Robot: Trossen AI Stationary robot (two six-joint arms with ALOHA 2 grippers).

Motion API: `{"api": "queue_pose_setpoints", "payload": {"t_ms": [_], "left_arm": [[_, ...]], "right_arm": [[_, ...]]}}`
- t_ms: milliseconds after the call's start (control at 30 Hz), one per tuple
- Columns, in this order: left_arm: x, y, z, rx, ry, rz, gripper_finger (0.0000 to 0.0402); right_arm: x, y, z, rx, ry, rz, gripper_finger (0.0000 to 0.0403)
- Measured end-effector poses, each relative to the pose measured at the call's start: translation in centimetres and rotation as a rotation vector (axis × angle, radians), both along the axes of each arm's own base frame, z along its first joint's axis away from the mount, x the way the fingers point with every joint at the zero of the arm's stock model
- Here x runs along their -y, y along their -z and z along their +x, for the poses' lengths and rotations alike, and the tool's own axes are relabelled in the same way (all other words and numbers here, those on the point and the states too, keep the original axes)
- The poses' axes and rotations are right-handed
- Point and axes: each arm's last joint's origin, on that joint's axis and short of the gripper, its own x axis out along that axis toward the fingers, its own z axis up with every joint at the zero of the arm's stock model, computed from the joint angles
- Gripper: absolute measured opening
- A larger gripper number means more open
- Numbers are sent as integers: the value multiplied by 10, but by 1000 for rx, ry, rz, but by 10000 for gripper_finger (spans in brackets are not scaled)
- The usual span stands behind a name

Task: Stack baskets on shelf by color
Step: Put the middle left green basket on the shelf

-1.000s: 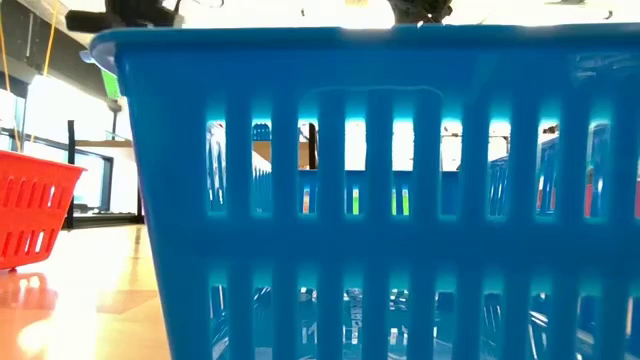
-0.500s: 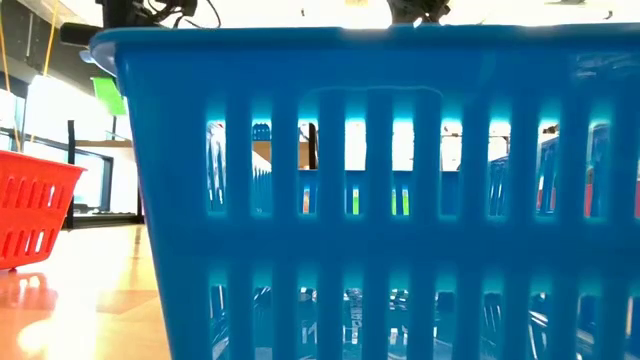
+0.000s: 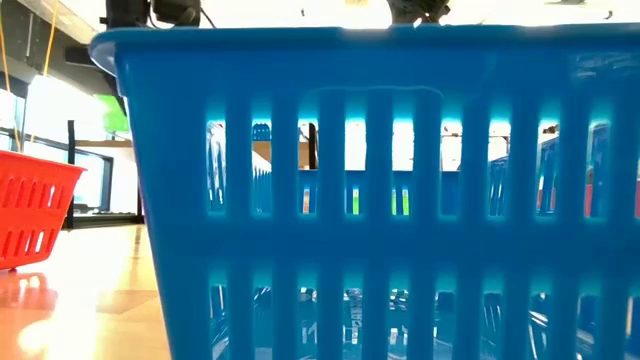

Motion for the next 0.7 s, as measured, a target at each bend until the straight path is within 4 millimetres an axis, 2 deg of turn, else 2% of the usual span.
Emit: {"api": "queue_pose_setpoints", "payload": {"t_ms": [267, 700], "left_arm": [[-14, 10, 5, -20, -22, -48, 0], [-14, 10, 4, -25, -19, -55, 0]], "right_arm": [[0, 0, 0, 0, -1, 2, 195], [0, 0, 0, 2, -6, 7, 195]]}}
